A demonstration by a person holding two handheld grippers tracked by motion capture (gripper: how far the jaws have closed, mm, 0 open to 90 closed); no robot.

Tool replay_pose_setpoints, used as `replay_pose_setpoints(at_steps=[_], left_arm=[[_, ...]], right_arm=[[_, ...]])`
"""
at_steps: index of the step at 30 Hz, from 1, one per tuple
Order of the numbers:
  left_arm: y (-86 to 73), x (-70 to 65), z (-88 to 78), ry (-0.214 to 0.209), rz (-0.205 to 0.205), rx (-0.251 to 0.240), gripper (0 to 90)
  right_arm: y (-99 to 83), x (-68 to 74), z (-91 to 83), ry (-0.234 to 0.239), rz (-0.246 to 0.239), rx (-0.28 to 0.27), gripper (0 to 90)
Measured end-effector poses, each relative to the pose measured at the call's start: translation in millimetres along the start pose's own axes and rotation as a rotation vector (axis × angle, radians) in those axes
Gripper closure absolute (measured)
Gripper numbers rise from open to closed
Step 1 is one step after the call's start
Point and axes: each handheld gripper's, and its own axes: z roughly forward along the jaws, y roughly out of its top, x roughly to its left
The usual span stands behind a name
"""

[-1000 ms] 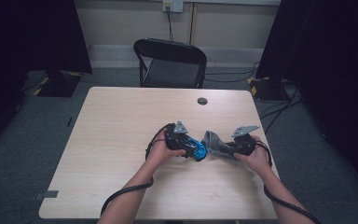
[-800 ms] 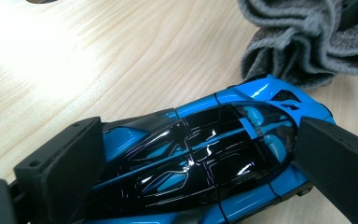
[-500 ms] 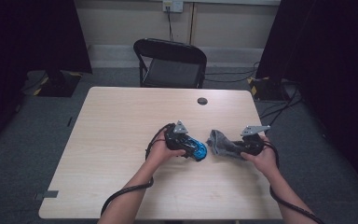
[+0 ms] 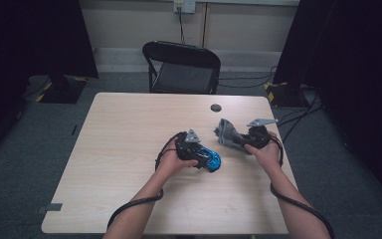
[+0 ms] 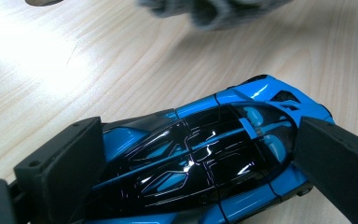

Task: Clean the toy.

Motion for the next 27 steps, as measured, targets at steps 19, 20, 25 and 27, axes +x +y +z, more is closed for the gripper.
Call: replay_pose_setpoints(at_steps=[19,20,25,27], left_arm=[[-1.2,-1.9,0.7,-0.007,-0.002,-0.017,2.2],[-0.9,-1.7,0.7,-0.007,0.000,-0.016,2.2],[-2.1,-1.4,0.4,-0.012,0.000,-0.022,2.3],[-1.8,-1.7,0.6,-0.010,-0.003,-0.021,2.3]], right_arm=[[43.8,29.9,72.9,-0.048,-0.009,0.036,76.0],[43.5,31.8,76.6,-0.051,-0.006,0.041,76.0],[42.6,43.3,91.9,-0.029,0.003,0.037,75.9],[42.4,49.3,97.3,-0.018,-0.016,0.045,75.9]])
